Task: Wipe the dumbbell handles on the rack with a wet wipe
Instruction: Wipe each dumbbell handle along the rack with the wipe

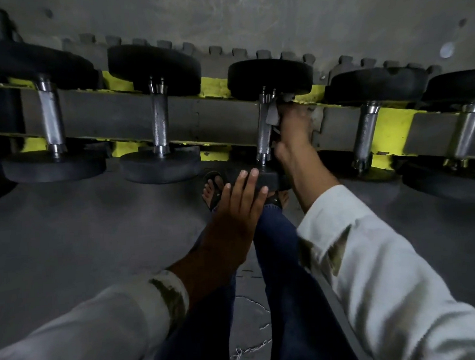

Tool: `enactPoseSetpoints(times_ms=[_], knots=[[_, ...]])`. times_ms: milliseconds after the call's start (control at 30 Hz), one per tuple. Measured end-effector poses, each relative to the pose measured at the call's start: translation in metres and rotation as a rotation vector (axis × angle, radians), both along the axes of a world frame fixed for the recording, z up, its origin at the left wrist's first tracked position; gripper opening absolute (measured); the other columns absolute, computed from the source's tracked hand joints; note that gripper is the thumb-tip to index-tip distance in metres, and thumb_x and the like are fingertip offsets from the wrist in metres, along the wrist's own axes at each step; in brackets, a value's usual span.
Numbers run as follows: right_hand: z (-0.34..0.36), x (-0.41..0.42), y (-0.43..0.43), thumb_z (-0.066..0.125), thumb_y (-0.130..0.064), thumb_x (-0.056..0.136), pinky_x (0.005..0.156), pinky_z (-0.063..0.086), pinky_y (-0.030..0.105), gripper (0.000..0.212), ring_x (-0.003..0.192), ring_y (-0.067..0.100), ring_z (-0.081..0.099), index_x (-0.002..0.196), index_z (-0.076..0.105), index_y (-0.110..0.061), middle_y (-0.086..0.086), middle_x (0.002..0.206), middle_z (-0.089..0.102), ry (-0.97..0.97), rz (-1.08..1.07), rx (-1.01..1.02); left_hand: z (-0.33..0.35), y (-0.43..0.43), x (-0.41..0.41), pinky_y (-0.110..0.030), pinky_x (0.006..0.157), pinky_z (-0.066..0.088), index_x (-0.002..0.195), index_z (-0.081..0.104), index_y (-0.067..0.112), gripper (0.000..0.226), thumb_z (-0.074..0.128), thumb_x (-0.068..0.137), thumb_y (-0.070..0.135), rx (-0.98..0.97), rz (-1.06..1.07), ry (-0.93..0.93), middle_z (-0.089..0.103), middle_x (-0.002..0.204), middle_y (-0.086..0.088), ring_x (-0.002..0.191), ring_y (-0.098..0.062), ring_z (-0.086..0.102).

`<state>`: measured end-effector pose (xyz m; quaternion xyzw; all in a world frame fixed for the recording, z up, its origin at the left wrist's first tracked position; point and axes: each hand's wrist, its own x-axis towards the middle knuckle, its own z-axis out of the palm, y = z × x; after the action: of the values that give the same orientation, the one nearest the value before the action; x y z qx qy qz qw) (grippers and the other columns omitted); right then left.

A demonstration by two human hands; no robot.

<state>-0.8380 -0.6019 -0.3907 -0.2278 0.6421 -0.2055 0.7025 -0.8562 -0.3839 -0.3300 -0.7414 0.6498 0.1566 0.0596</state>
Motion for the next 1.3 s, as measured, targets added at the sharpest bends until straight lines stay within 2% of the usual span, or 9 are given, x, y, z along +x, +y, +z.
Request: enactPoseSetpoints(times_ms=[133,233,367,500,700,900,1067,1200,1300], knots=[[0.009,-0.011,0.016,0.059,-0.011,0.088,0.071,0.047,0.030,0.010,0.079,0.013,0.060,0.089,0.068,-0.008,0.004,0.088,0.066,0.546,0.458,-0.746,0.002,0.001,0.001,-0.056,0.119,0.030,0.158,0.012,0.000,0.062,0.023,0.105,0.031,0.033,0.011,0.010,0.019,0.164,-0.032,0.151,-0.048,0.027],[0.018,-0.017,0.020,0.057,-0.013,0.090,0.073,0.048,0.033,0.016,0.094,0.024,0.060,0.104,0.065,-0.012,0.012,0.114,0.059,0.607,0.776,-1.058,0.003,0.000,0.000,-0.058,0.122,0.026,0.159,-0.001,-0.003,0.075,0.033,0.105,0.037,0.103,0.016,0.002,0.005,0.165,-0.035,0.153,-0.050,0.017],[0.028,-0.031,0.003,0.048,-0.027,0.099,0.066,0.047,0.035,0.024,0.089,0.025,0.061,0.118,0.063,-0.023,0.005,0.109,0.066,0.614,1.098,-1.154,0.002,0.002,0.001,-0.060,0.124,0.018,0.152,-0.025,-0.005,0.103,0.051,0.101,0.042,0.202,0.016,0.005,-0.019,0.161,-0.039,0.154,-0.053,0.003],[0.018,-0.045,-0.015,0.042,-0.023,0.097,0.067,0.058,0.040,0.042,0.098,0.032,0.069,0.137,0.056,-0.019,0.004,0.140,0.059,0.590,1.563,-1.413,0.007,0.001,0.001,-0.060,0.125,0.015,0.148,-0.032,-0.006,0.105,0.049,0.102,0.042,0.243,-0.003,-0.011,-0.026,0.158,-0.040,0.153,-0.053,-0.003],[0.038,-0.015,-0.030,0.042,-0.037,0.102,0.070,0.045,0.037,0.035,0.103,0.035,0.063,0.121,0.059,-0.013,0.012,0.123,0.058,0.366,2.301,-1.467,0.012,-0.003,0.001,-0.060,0.125,0.016,0.149,-0.031,-0.007,0.110,0.050,0.101,0.050,0.262,0.009,-0.018,-0.025,0.159,-0.040,0.153,-0.053,-0.002],[0.048,-0.020,-0.051,0.008,-0.041,0.091,0.080,0.055,0.042,0.069,0.106,0.034,0.067,0.122,0.064,-0.015,0.011,0.122,0.068,0.513,2.016,-1.470,0.015,-0.003,-0.001,-0.059,0.125,0.012,0.149,-0.030,-0.006,0.100,0.041,0.105,0.050,0.266,-0.034,-0.048,-0.030,0.155,-0.041,0.153,-0.052,-0.004],[0.049,-0.031,-0.020,0.046,-0.035,0.100,0.081,0.055,0.036,0.031,0.101,0.026,0.068,0.120,0.063,-0.020,0.005,0.114,0.069,0.342,2.486,-1.294,0.013,-0.003,-0.003,-0.059,0.124,0.014,0.153,-0.024,-0.004,0.089,0.038,0.108,0.042,0.238,0.000,-0.054,-0.027,0.156,-0.041,0.154,-0.051,-0.002],[0.045,-0.012,-0.049,0.024,-0.032,0.095,0.083,0.056,0.041,0.053,0.109,0.035,0.065,0.114,0.069,-0.011,0.013,0.120,0.068,0.535,2.071,-1.427,0.012,-0.001,-0.003,-0.059,0.124,0.011,0.152,-0.026,-0.004,0.088,0.036,0.109,0.042,0.255,-0.031,-0.071,-0.029,0.155,-0.040,0.153,-0.052,-0.005],[0.050,-0.026,-0.045,0.033,-0.020,0.091,0.061,0.055,0.036,0.043,0.101,0.037,0.067,0.109,0.071,-0.011,0.011,0.121,0.068,0.443,1.998,-1.612,0.009,0.001,-0.004,-0.060,0.124,0.011,0.153,-0.024,-0.004,0.093,0.041,0.107,0.044,0.224,0.007,-0.066,-0.028,0.156,-0.040,0.153,-0.052,-0.003]])
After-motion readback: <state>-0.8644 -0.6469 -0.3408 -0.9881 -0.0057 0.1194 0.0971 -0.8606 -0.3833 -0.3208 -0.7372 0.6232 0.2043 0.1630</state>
